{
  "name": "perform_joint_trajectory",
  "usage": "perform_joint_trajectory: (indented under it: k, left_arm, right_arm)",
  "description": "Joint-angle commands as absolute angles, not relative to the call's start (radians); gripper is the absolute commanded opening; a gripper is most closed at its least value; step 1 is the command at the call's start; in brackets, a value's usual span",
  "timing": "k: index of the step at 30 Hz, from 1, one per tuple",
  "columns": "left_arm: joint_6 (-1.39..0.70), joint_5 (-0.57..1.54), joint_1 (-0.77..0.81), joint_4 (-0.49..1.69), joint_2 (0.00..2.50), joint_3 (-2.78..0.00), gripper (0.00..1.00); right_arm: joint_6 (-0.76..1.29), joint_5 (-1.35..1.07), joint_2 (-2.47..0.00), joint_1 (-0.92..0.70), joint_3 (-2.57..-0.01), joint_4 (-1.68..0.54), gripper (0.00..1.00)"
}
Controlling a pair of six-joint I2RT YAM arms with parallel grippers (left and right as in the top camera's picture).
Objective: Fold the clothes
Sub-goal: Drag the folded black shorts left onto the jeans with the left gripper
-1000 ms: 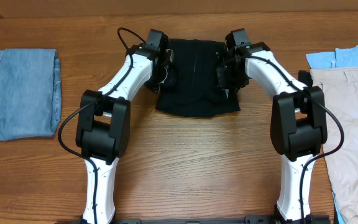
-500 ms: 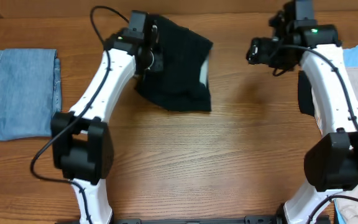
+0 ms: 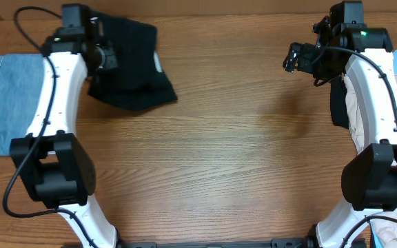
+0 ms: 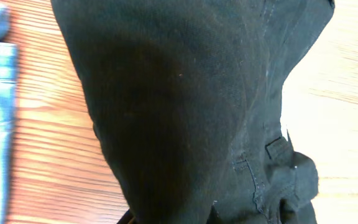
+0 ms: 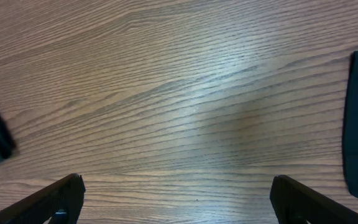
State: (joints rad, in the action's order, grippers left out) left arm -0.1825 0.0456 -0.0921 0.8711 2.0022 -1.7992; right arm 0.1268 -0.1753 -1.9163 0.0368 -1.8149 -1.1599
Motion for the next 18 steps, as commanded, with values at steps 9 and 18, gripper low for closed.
perform_joint_trajectory:
  k: [9, 18]
  left_arm:
    - [-0.11, 0.025, -0.363, 0.894, 1.941, -2.011, 0.04]
    - [0.036, 0.108, -0.438, 0.77, 1.941, -2.012, 0.04]
  right_arm:
    - [0.128, -0.173, -1.918, 0.034, -1.819, -1.155, 1.0]
    - [0.128, -0.173, -1.918, 0.034, -1.819, -1.155, 1.0]
